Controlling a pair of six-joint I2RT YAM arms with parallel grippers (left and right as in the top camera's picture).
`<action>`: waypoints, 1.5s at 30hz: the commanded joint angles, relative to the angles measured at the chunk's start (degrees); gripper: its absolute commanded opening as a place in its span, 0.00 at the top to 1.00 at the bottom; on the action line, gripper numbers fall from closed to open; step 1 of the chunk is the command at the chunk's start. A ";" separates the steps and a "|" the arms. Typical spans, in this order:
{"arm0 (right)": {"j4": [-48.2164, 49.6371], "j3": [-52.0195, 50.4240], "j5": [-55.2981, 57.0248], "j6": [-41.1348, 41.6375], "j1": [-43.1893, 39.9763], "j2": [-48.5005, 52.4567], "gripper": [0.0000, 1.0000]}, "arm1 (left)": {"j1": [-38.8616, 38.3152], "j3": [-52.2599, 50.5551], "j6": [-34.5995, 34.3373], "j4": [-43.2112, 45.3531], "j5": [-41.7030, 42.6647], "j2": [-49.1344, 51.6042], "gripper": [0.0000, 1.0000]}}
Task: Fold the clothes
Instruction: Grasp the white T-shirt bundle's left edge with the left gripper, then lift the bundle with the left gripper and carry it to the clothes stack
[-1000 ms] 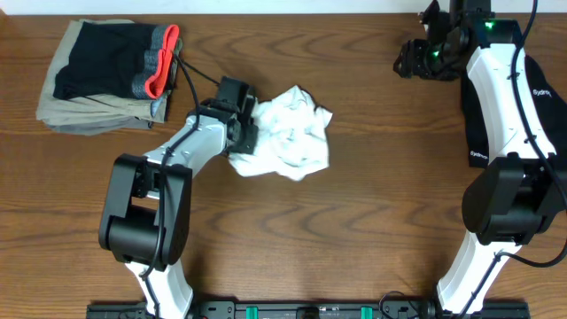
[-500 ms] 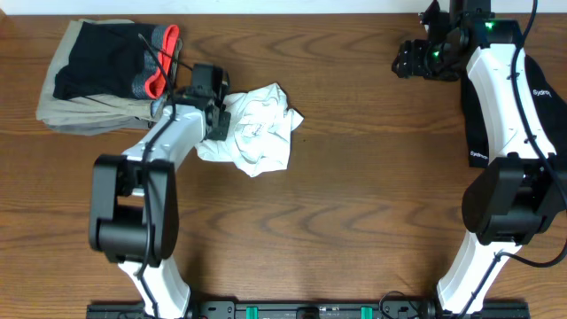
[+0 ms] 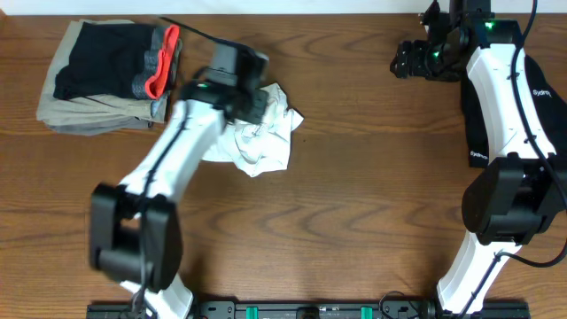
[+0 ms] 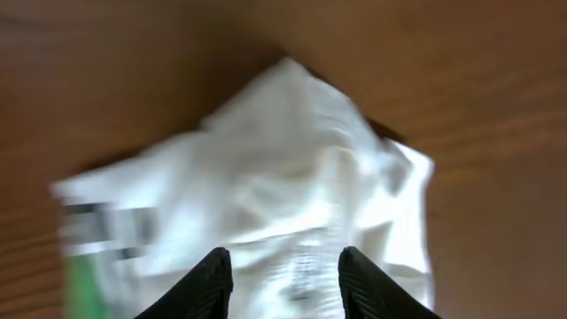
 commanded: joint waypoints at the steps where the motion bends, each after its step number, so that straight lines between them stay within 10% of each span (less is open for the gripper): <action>1: -0.35 -0.33 0.39 -0.26 -0.09 -0.52 0.15 | -3.76 -0.48 -3.21 0.48 2.08 3.30 0.59; 12: -1.31 -0.33 0.46 -1.36 -0.94 -0.52 0.13 | -6.45 -0.48 -14.43 2.54 -3.58 9.75 0.52; 45: -2.34 -0.33 0.42 -2.43 -1.09 -0.52 0.06 | -9.64 0.37 -6.38 -3.26 -10.16 12.11 0.28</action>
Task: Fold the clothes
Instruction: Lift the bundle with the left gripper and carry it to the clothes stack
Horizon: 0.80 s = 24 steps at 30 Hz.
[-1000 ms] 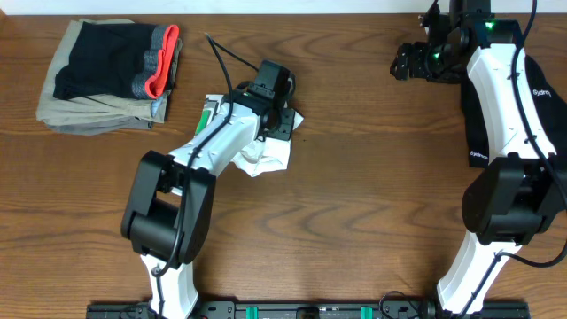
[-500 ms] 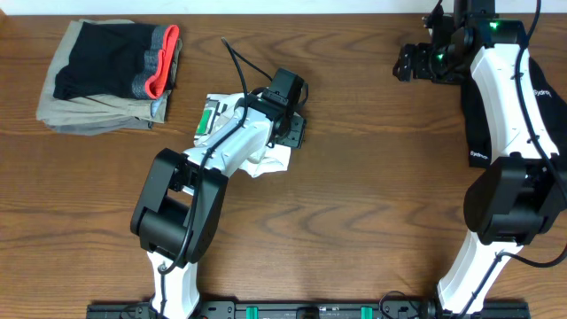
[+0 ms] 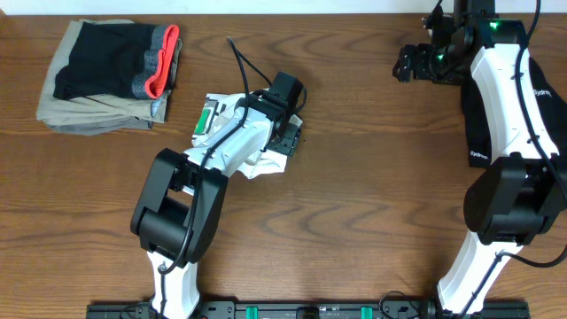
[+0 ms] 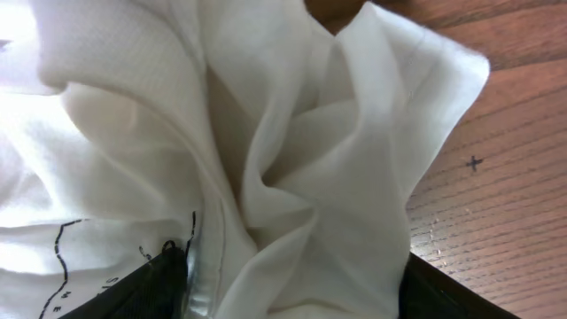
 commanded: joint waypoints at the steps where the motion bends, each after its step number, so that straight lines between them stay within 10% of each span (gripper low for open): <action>1: 0.02 -0.33 0.00 -0.92 -0.07 -0.52 0.06 | 0.02 0.52 1.03 0.28 1.31 1.25 0.28; 11: 0.85 -0.33 0.00 -0.92 -0.07 -0.52 0.06 | 0.04 0.52 4.68 0.22 1.22 5.38 0.30; 18: 0.85 -0.33 0.00 -0.92 -0.09 -0.52 0.07 | 0.20 0.52 4.63 0.26 -1.77 5.97 0.89; 24: 0.76 -0.33 0.00 -0.92 -0.09 -0.52 0.08 | 0.20 0.57 4.68 -0.07 -5.33 5.75 0.94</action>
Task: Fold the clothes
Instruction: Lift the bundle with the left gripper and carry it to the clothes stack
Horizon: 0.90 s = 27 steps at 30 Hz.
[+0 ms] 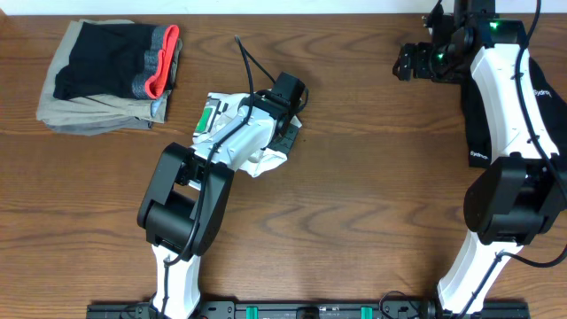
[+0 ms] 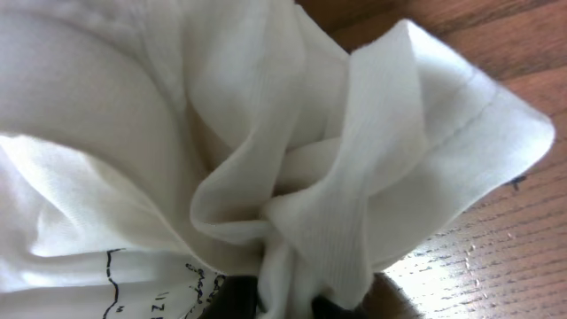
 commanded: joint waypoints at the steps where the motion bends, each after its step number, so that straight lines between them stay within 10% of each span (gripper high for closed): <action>1: -0.24 -0.33 0.00 -0.92 -0.07 -0.52 0.08 | 0.33 -0.48 0.50 -1.42 -3.56 2.64 0.94; 11: -0.31 -0.33 -0.07 -0.87 -0.07 -0.52 0.08 | 3.69 11.08 6.36 -16.81 -10.97 -4.31 0.94; 27: 0.44 -0.33 -0.07 -0.87 -0.02 -0.52 0.08 | 14.32 26.88 19.98 -13.29 -26.80 -10.36 0.94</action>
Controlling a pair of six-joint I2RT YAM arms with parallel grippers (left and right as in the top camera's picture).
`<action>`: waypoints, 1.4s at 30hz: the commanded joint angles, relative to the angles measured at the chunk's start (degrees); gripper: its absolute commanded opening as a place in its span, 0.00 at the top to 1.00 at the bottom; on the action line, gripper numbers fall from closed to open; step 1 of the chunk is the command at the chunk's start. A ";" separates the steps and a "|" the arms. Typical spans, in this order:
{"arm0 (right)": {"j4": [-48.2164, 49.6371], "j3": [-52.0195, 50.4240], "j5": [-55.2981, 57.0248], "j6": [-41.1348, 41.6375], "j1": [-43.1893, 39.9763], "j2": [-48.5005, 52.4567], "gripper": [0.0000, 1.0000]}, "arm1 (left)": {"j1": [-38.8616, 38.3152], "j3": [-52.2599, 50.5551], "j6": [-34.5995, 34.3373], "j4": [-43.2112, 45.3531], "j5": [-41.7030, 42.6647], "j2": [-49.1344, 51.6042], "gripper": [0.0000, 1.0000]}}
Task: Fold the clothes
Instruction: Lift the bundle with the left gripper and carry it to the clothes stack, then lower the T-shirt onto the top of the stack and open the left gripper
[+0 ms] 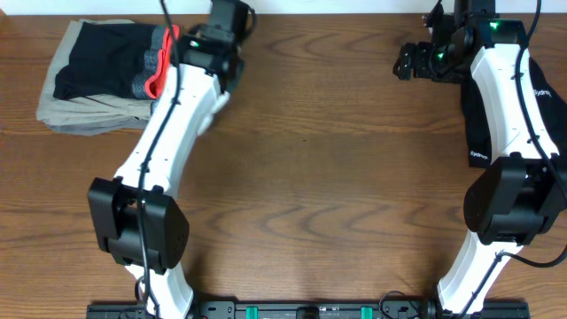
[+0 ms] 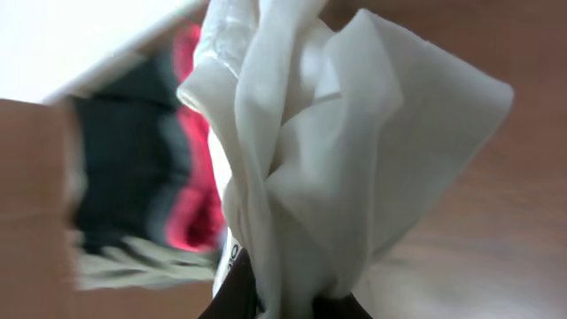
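Note:
A crumpled white garment (image 2: 301, 151) with some black print hangs bunched from my left gripper (image 2: 285, 306), whose jaws are shut on it. In the overhead view the left arm reaches to the far left of the table, and its wrist (image 1: 223, 27) hides nearly all of the garment. A folded stack (image 1: 106, 75) of black, red-trimmed and grey-beige clothes lies at the far left, just left of that wrist. It also shows blurred behind the cloth as the stack (image 2: 133, 177). My right gripper (image 1: 405, 62) is raised at the far right, holding nothing that I can see.
The wooden table (image 1: 337, 195) stretches across the middle and front. A dark shape (image 1: 540, 97) sits behind the right arm at the right edge. The arm bases stand on the front rail (image 1: 301, 310).
The left gripper, still shut on the white garment, has moved from the table's middle-left to the far side beside the folded stack, and the cloth is lifted off the wood. The right arm is unchanged.
The white garment lay crumpled right of the stack with my left gripper open above it. Then the fingers were down in its folds, then shut on a bunch of cloth. Now the garment hangs from the gripper next to the stack.

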 commanded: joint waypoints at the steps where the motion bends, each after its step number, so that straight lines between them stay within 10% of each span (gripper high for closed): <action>1: 0.13 -0.33 -0.09 -0.85 0.00 -0.52 0.08 | 2.51 4.15 7.80 3.61 -9.70 -1.64 0.94; 14: 0.35 -0.33 -0.09 -0.61 0.28 -0.52 0.09 | 11.26 6.16 36.48 27.28 -11.78 -1.36 0.94; 42: -0.22 -0.44 3.23 -0.66 6.69 -0.52 0.14 | 29.46 6.12 43.52 41.33 -2.43 16.02 0.95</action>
